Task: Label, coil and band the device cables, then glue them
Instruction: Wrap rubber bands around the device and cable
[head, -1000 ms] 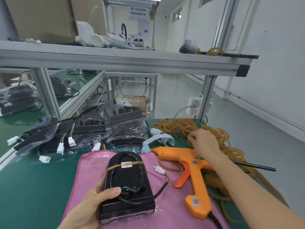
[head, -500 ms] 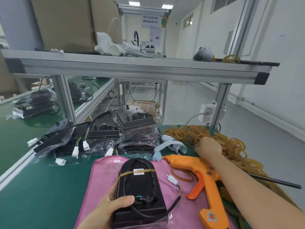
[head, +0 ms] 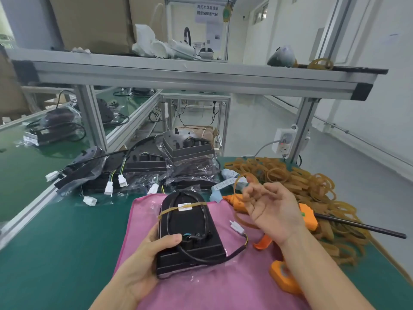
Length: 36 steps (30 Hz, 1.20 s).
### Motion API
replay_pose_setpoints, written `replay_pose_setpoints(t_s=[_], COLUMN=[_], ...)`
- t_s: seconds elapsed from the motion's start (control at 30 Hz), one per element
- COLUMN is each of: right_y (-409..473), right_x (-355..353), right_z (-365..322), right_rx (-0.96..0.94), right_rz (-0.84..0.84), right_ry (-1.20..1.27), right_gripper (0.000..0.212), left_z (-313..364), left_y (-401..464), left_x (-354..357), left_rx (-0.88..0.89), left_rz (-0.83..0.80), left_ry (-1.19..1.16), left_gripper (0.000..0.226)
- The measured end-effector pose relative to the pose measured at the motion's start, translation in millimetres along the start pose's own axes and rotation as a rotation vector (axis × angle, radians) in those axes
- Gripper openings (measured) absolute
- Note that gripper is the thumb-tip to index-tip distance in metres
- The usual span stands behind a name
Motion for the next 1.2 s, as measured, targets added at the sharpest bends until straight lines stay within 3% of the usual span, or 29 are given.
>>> replay_pose_setpoints(t_s=[0.07, 0.2, 0.3, 0.4, 0.47, 0.5, 0.6, 0.67, 0.73, 0.83, 0.93, 1.03, 1.13, 1.2], right_y=[-7, -17, -24, -29, -31, -31, -29, -27, -25, -28, -29, -30, -32, -34], right_x=[8, 0, -16, -37, -43, -42, -23, -9, -1, -7, -4, 2, 11, 21], right_z=[14, 41, 56, 55, 48, 46, 46, 50, 54, 53, 63, 63, 59, 59], right_rx=[0.038, 0.111, 0.207, 0.186, 0.100, 0.051, -0.146, -0.214, -0.212, -0.194, -0.131, -0.126, -0.157, -0.161], right_rz=[-0.030, 0.149, 0.263, 0.457, 0.605, 0.655, 0.684, 0.647, 0.615, 0.598, 0.465, 0.354, 0.155, -0.002], right_ry=[-0.078, -0.293, -0.238, -0.368, -0.641, -0.760, -1.075, -1.185, -1.228, -1.080, -0.957, -0.827, -0.622, -0.484], right_gripper=[0.045, 0.014, 0.027, 0.036, 0.035, 0.035, 0.038, 0.043, 0.045, 0.040, 0.039, 0.026, 0.032, 0.024], left_z=[0, 1, 8, 30, 51, 60, 67, 50, 37, 28, 30, 36, 37, 36], left_y=[0, 1, -3, -9, -15, -18, -24, -16, -4, 10, 16, 18, 19, 17], left_x=[0, 1, -4, -19, -10, 3, 50, 76, 87, 81, 83, 81, 69, 71], left_rx=[0.009, 0.021, 0.056, 0.120, 0.250, 0.356, 0.570, 0.517, 0.441, 0.384, 0.397, 0.447, 0.469, 0.502], left_rz=[0.019, 0.049, 0.095, 0.197, 0.184, 0.170, 0.060, -0.055, -0.107, -0.088, -0.138, -0.125, -0.068, -0.101], left_ry=[0.044, 0.102, 0.228, 0.773, 1.212, 1.300, 1.132, 1.080, 1.028, 0.887, 0.865, 0.821, 0.724, 0.742], left_gripper=[0.072, 0.085, 0.081, 0.096, 0.088, 0.075, 0.026, 0.037, 0.026, 0.038, 0.024, 0.035, 0.031, 0.024])
Point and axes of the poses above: each hand's wrist, its own y-axis towards the middle knuckle, its own x-axis out of the palm, z = x × y, the point moved 8 cm from there along y, towards the middle knuckle, and after that the axes turned 13 degrees about x, right-handed, at the moved point
